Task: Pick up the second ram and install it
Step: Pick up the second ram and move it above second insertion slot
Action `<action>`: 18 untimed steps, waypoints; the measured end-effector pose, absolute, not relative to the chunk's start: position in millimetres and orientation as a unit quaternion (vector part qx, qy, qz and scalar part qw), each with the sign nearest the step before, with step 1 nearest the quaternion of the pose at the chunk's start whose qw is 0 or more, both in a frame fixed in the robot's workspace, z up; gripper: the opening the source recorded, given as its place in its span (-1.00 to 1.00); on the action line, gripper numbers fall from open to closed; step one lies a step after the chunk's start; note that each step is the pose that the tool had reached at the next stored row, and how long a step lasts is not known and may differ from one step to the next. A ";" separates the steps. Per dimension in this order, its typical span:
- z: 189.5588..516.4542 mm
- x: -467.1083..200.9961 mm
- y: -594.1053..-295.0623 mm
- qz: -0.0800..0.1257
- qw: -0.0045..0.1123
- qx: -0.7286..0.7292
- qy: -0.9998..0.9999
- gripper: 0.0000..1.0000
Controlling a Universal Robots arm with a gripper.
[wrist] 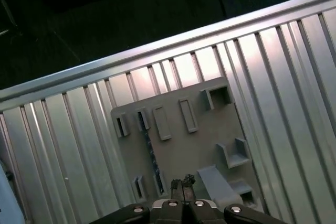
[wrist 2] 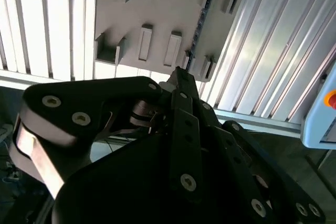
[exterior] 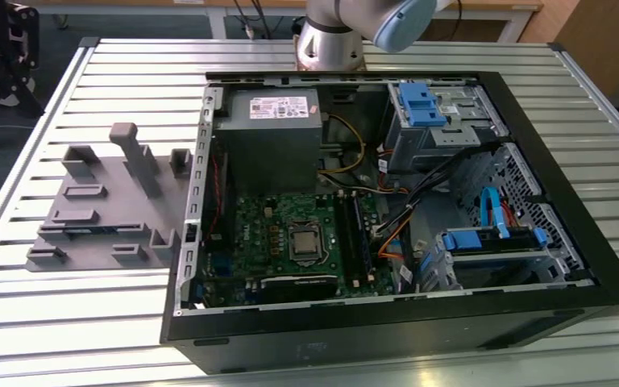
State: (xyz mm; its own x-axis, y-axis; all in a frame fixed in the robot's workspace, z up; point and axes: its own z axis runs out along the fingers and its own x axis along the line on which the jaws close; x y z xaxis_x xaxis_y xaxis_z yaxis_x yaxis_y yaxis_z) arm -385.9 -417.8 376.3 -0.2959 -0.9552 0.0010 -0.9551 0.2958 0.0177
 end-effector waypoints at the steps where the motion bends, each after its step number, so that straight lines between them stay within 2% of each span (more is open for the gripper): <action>1: 376.2 -385.9 -417.8 -0.007 0.006 0.601 -0.800 -0.79; 18: 370.8 -397.1 -418.4 -0.008 0.005 0.664 -0.748 -0.79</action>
